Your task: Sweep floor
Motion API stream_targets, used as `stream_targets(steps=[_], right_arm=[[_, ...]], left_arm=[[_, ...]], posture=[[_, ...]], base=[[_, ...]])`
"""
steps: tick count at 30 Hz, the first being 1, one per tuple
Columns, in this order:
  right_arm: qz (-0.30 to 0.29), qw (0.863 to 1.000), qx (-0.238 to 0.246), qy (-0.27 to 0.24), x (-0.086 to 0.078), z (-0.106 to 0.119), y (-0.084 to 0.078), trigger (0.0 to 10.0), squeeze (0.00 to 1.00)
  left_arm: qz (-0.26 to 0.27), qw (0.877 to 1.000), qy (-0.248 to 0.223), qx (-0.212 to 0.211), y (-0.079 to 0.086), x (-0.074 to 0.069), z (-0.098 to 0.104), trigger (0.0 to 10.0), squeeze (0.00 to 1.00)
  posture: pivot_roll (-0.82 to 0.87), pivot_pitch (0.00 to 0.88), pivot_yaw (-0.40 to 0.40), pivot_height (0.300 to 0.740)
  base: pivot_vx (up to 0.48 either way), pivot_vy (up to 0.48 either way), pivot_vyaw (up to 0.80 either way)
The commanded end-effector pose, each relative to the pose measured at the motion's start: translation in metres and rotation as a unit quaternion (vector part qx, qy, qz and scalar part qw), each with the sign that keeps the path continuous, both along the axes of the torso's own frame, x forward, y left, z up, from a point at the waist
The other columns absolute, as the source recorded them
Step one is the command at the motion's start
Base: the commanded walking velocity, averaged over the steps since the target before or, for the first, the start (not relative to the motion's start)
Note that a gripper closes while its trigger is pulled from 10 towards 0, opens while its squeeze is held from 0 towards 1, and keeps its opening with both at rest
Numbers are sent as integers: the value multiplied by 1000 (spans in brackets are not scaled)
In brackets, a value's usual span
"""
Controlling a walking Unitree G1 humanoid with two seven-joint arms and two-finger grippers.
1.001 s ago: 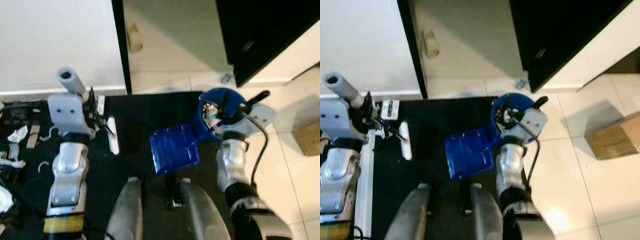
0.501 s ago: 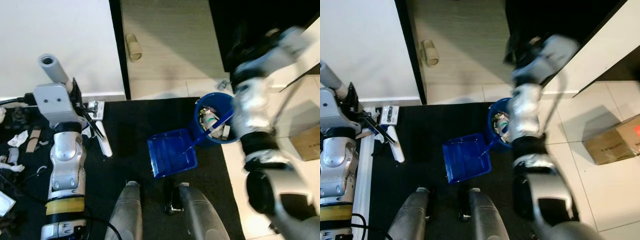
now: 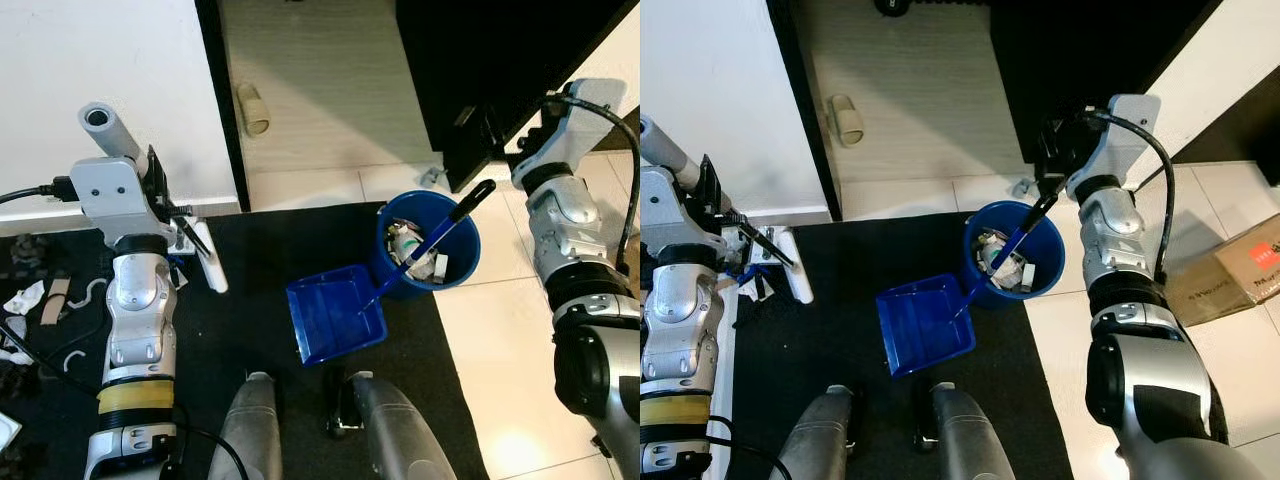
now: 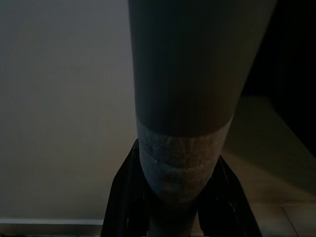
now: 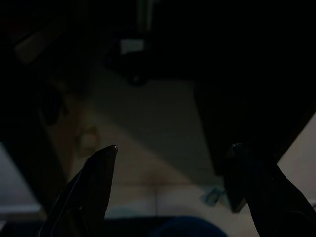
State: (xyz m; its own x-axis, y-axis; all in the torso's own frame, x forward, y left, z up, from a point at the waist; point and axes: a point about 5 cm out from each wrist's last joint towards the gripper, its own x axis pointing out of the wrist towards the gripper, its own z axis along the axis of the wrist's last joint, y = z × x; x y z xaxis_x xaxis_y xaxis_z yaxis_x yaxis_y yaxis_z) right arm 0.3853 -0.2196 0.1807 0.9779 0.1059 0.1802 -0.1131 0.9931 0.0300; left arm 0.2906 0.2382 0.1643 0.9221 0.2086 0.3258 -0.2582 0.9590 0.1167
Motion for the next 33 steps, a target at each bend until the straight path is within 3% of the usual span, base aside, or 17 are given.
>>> stream_targets(steps=[1, 4, 5, 11, 21, 22, 24, 25, 27, 33], right_arm=[[7, 999, 6, 31, -6, -14, -9, 10000, 1000], [19, 999, 7, 35, -6, -15, -9, 10000, 1000], [59, 997, 16, 51, -7, -17, -8, 10000, 1000], [92, 993, -2, 72, -11, -23, -10, 10000, 1000], [135, 982, -10, 131, -23, -56, -2, 10000, 1000], [141, 980, -7, 137, -25, -59, -1, 10000, 800], [145, 979, -5, 141, -25, -61, 0, 10000, 800], [145, 978, -7, 147, -27, -65, 0, 10000, 651], [136, 977, -19, 162, -32, -78, 1, 10000, 20], [123, 977, -49, 169, -39, -91, 5, 10000, 0]], left_arm=[[-9, 1000, -7, 21, -1, -3, 3, 10000, 0], [-9, 1000, -8, 20, -1, -4, 3, 10000, 0], [-10, 1000, -9, 19, -1, -6, 2, 10000, 0], [-15, 1000, -10, 18, -2, -8, 1, 10000, 0], [-24, 999, -6, 22, -3, -7, 1, 10000, 0], [-24, 999, -6, 22, -3, -7, 1, 10000, 0], [-24, 999, -6, 23, -3, -7, 1, 10000, 0], [-24, 999, -6, 23, -2, -7, 1, 10000, 0], [-23, 999, -4, 24, -2, -8, 0, 10000, 0], [-23, 999, -3, 25, -2, -8, 0, 10000, 0]], posture=[[95, 148, -115, 740], [99, 151, -116, 740], [103, 152, -116, 740], [103, 154, -113, 740], [106, 167, -106, 740], [107, 169, -106, 740], [107, 169, -106, 740], [109, 172, -106, 740], [108, 175, -106, 740], [113, 184, -107, 740]], base=[[0, 0, 0], [0, 0, 0], [0, 0, 0], [0, 0, 0], [0, 0, 0], [0, 0, 0], [0, 0, 0], [0, 0, 0], [0, 0, 0], [0, 0, 0]])
